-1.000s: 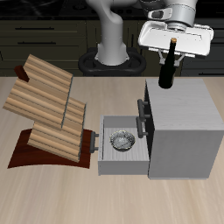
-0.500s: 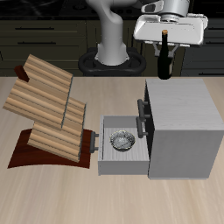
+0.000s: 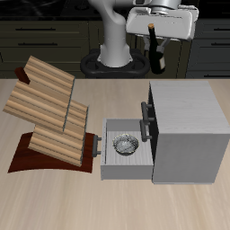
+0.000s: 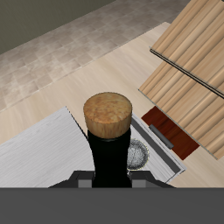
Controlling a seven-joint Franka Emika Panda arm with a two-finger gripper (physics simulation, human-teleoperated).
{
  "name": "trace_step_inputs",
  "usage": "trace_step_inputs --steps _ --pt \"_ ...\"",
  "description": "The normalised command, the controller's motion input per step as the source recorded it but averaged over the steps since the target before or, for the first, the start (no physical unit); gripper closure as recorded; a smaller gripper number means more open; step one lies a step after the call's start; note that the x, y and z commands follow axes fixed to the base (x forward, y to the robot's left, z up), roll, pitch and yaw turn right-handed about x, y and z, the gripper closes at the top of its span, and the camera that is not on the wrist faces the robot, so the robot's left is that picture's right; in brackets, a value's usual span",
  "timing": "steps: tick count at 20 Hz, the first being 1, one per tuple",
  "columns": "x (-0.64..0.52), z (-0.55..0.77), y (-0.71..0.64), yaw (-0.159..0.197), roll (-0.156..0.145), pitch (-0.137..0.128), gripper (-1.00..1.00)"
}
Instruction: Place the wine bottle on the top layer of the wine rack
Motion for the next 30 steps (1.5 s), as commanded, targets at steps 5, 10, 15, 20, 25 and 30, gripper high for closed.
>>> trace_step_inputs --steps 5,10,15,20,25,30 --pt "0.03 0.06 -0.11 -0.014 0.028 0.020 1.00" --pt "0.04 0.25 -0.17 -0.037 -0.029 -0.008 1.00" --pt "-0.04 0.24 -0.24 -0.064 0.022 0.003 1.00" --pt "0.00 0.12 -0.20 -0.009 0.045 0.018 1.00" --pt "0.09 0.10 -0.32 -0.022 -0.027 -0.001 1.00" --pt "0.06 0.19 -0.44 -0.027 -0.038 -0.007 1.00"
